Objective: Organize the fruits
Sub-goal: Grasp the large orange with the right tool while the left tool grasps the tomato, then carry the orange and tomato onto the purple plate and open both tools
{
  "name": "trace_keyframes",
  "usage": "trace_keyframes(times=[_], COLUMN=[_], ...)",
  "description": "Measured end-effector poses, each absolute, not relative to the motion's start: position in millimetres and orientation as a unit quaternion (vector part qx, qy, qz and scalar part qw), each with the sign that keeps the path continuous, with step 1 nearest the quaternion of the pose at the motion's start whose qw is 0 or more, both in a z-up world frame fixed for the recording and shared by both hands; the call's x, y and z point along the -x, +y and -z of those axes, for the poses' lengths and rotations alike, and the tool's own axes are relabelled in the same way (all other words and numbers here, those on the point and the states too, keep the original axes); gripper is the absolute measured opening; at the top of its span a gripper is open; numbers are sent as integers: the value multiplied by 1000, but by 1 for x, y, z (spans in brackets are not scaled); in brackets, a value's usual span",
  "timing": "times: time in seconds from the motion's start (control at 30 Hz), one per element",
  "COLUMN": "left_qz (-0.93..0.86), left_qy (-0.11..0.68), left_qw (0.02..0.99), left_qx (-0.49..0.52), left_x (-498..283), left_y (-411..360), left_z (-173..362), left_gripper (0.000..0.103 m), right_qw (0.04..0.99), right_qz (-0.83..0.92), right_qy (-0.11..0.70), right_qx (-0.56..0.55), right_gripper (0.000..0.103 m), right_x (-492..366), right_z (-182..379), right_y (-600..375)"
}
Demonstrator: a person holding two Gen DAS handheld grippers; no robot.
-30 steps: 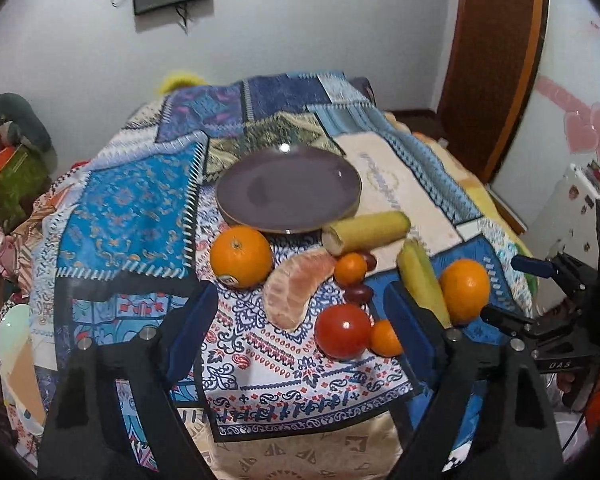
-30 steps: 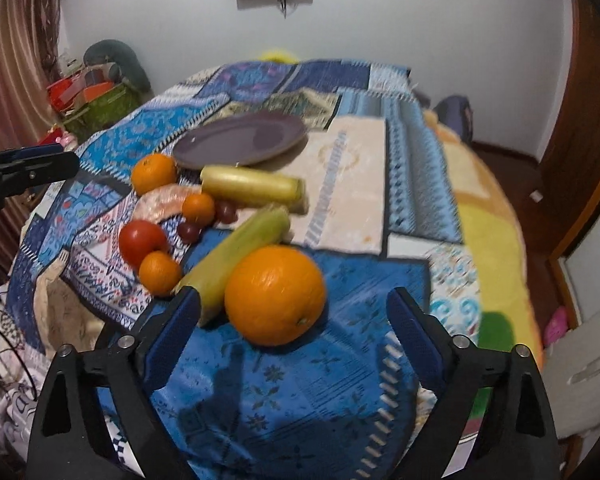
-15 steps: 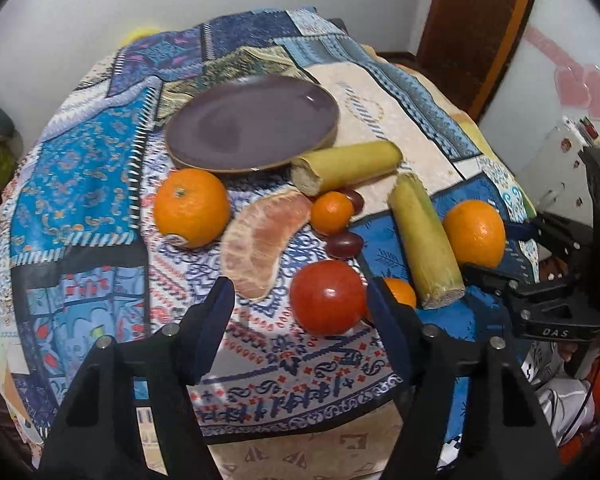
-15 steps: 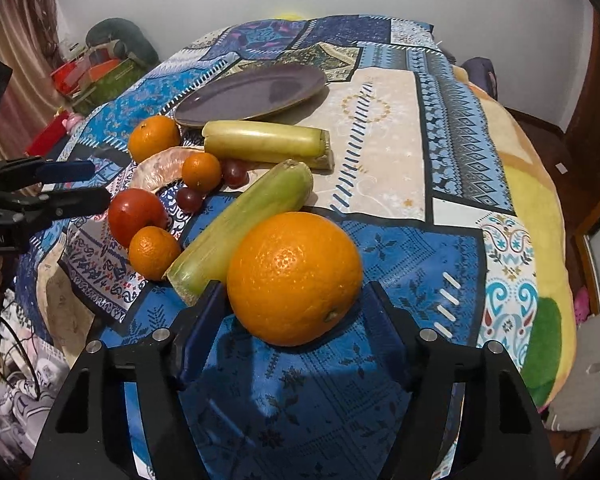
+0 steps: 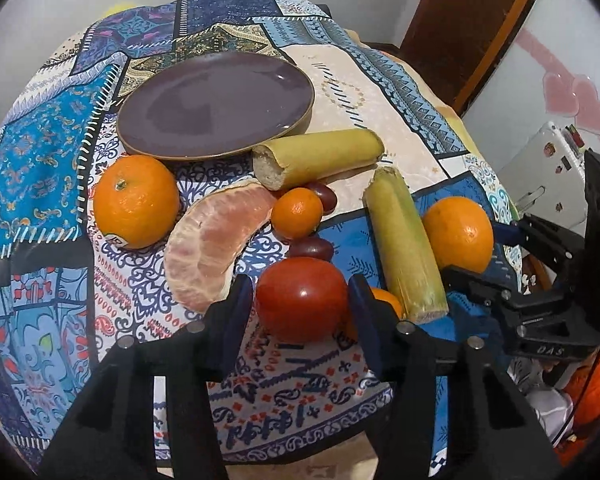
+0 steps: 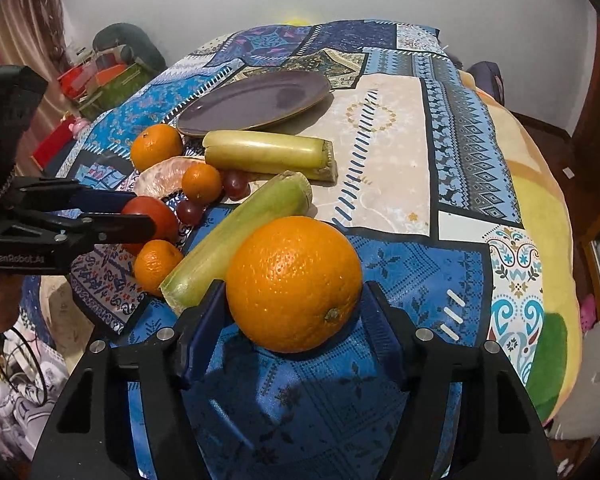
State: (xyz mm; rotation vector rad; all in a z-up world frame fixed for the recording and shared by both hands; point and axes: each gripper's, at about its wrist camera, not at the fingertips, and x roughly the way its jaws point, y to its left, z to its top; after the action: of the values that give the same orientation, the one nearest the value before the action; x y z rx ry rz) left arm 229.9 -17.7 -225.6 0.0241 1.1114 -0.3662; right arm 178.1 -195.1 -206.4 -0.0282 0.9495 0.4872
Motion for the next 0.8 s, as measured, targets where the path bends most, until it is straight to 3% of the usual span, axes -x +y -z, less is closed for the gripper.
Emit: trace_keyframes(times=[0.33, 0.8], left_qz=[159, 90], left_qy=[505, 403], left_qw=[848, 911], left_qx=[-20, 6], left_x=[-223, -220], left_y=[-16, 32], left_z=[211, 134], left_gripper=[46, 46], right_qw=[870, 906], right_qz=[-211, -203], right_qy=[445, 371], right_qx=[3, 14], right_gripper=[63, 63], right_x=[-175, -193], right_z=[194, 138], right_y=[-204, -201])
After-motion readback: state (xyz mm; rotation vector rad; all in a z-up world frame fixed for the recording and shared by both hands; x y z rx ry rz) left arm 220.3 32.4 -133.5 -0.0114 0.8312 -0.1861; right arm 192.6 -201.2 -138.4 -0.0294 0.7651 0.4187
